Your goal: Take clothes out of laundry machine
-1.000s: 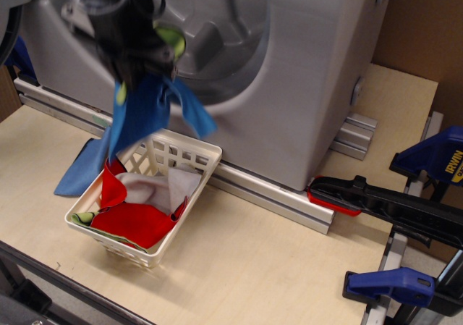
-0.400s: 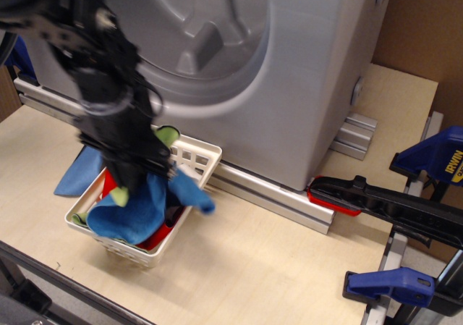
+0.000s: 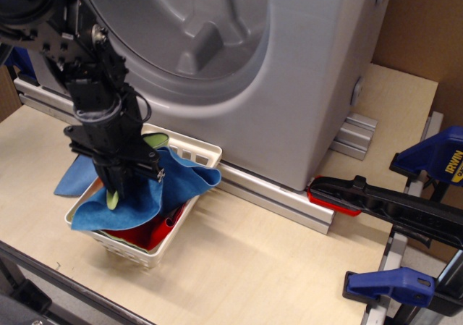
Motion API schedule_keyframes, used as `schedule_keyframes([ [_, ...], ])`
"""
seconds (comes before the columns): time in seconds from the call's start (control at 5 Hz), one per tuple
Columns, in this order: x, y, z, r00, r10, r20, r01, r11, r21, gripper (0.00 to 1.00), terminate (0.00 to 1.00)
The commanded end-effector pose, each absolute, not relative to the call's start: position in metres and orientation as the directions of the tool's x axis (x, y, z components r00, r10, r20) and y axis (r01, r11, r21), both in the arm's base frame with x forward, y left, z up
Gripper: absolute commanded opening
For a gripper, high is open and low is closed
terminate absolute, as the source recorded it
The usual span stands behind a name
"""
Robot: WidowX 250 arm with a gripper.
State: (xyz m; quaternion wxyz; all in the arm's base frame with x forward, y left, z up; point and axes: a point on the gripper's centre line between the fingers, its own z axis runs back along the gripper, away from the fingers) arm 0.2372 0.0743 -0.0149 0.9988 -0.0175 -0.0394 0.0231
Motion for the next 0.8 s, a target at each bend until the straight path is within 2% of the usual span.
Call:
schedule_keyframes([
  [0.0, 0.24, 0.085, 0.015, 0.987, 0.137, 0.088, -0.136, 0.991, -0.017, 1.0, 0.0],
  [0.2, 0.244, 0.087, 0.031, 0.983, 0.155, 0.097, -0.157, 0.987, 0.017, 1.0, 0.0],
  [0.6, 0.249, 0.087, 0.082, 0.964, 0.224, 0.141, -0.233, 0.971, 0.056, 1.0, 0.0],
])
